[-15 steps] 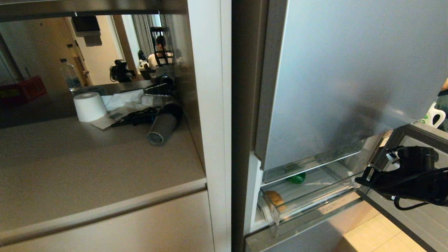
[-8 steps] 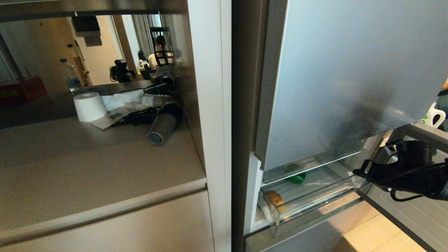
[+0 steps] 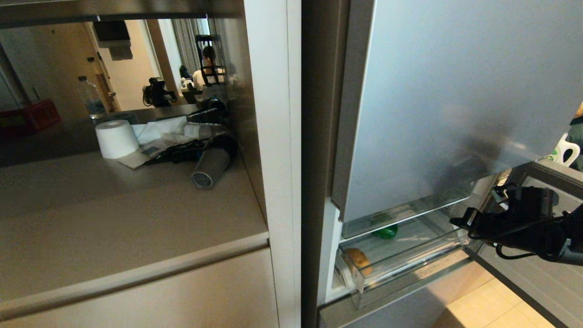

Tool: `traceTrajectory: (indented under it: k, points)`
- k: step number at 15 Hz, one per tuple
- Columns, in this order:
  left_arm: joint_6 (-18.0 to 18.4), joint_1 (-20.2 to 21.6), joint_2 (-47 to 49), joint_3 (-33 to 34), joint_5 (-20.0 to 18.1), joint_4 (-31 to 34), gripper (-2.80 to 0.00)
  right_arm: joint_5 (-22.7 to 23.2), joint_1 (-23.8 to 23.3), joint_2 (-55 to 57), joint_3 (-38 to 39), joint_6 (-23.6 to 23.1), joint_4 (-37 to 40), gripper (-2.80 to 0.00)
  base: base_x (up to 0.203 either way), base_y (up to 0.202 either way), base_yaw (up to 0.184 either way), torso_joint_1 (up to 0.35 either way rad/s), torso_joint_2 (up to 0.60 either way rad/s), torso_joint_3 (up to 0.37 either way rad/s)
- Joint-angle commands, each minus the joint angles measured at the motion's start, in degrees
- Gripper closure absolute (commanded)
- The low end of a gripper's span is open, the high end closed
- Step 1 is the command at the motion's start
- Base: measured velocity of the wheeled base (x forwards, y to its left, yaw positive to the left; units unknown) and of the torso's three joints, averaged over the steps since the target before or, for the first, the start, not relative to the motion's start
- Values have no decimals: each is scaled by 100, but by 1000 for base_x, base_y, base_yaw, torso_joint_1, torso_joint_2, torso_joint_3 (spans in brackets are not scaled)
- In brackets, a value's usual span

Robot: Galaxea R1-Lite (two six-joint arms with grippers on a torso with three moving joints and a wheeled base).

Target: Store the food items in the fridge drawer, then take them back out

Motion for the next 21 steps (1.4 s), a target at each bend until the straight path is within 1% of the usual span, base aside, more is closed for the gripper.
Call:
traceTrajectory:
  k: [1, 9, 10, 14, 15, 17, 21]
  points:
    - [-2, 0, 0, 0, 0, -1, 0, 16, 5, 75, -22, 10, -44, 0, 0, 0, 0, 0, 0, 0]
    - [-2, 0, 0, 0, 0, -1, 0, -68, -18, 86, -17, 29, 19, 0, 0, 0, 0, 0, 0, 0]
    - [-2, 0, 0, 0, 0, -1, 0, -77, -32, -14, 6, 24, 139, 0, 0, 0, 0, 0, 0, 0]
    - [-2, 0, 0, 0, 0, -1, 0, -89, -183, -683, -45, -46, 1334, 0, 0, 0, 0, 0, 0, 0]
    - [-2, 0, 0, 0, 0, -1, 0, -88, -223, -844, -53, -56, 1533, 0, 0, 0, 0, 0, 0, 0]
    - [-2, 0, 0, 0, 0, -1, 0, -74, -221, -862, -156, -60, 1579, 0, 0, 0, 0, 0, 0, 0]
    - [-2, 0, 0, 0, 0, -1, 0, -63, -166, -338, -427, -20, 1588, 0, 0, 0, 0, 0, 0, 0]
